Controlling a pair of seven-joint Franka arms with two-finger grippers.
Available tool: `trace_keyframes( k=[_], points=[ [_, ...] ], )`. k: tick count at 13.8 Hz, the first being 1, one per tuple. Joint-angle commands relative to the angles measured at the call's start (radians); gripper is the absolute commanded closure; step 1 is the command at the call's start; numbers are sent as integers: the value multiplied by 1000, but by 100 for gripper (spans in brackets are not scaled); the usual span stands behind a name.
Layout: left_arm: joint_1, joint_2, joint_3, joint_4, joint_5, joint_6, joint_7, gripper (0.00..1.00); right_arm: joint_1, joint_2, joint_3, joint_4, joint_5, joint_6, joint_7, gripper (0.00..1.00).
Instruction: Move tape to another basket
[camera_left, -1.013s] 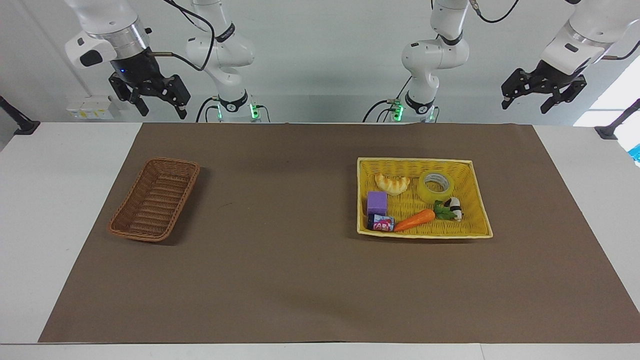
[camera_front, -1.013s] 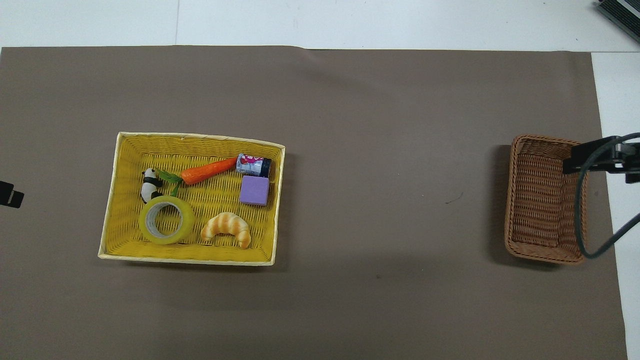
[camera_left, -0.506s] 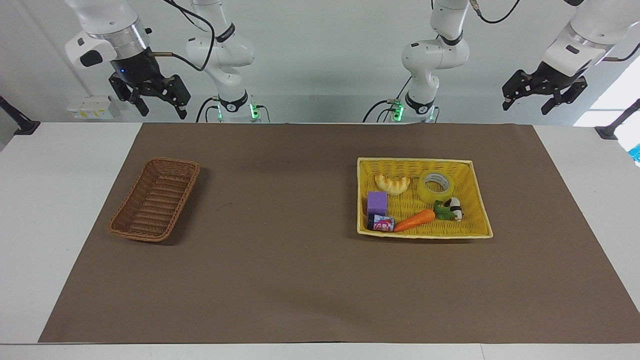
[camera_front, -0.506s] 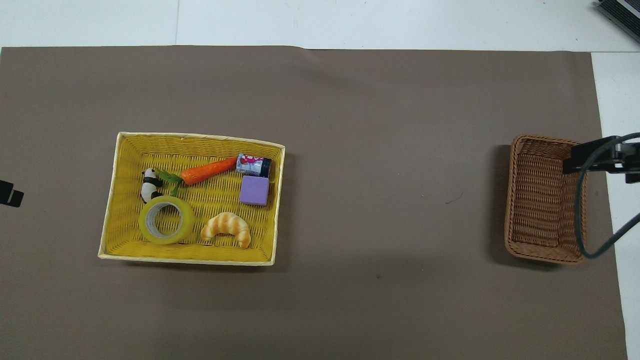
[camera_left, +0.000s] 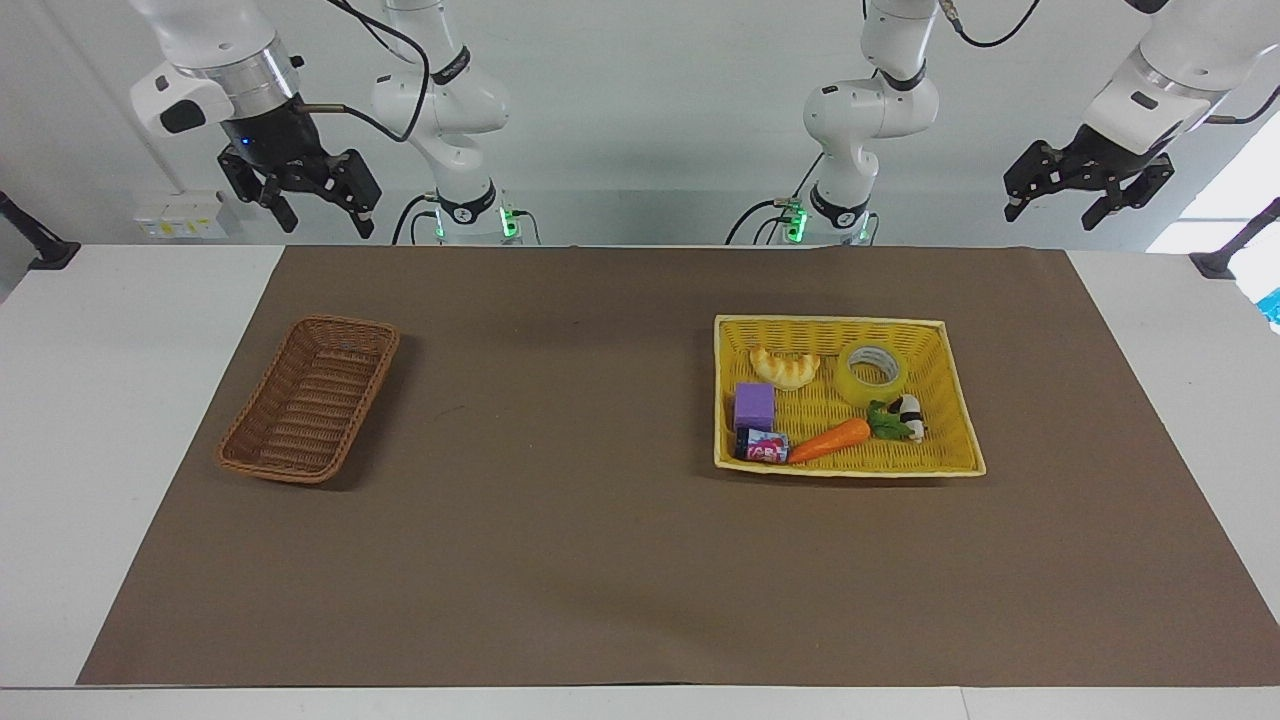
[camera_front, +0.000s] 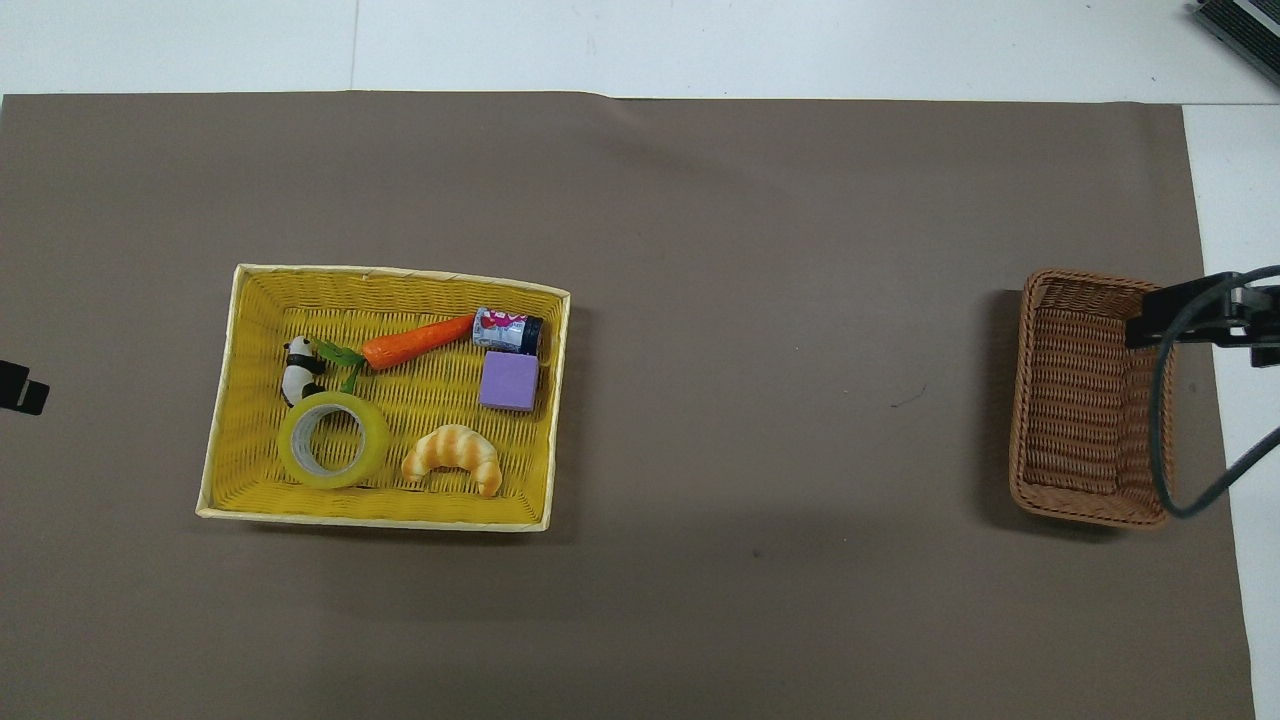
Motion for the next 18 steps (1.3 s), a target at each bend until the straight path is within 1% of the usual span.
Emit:
trace_keyframes(
  k=[1,8,11,15,18],
  points=[
    [-4,-19,3,-29,7,19,9,0,-14,-9,4,-2,25,-6,-14,0],
    [-11,-28,3,-52,7,20,9,0,-14,-9,4,-2,25,-4,-14,0],
    [-12,-35,1,-80,7,35,6,0,-14,-9,4,-2,25,-4,-14,0],
    [-27,-75,1,-172,7,110,7,0,-14,-9,4,-2,25,-4,-14,0],
    [-41,-83,1,-218,7,153,3,0,-14,-9,4,-2,25,-6,-14,0]
  ],
)
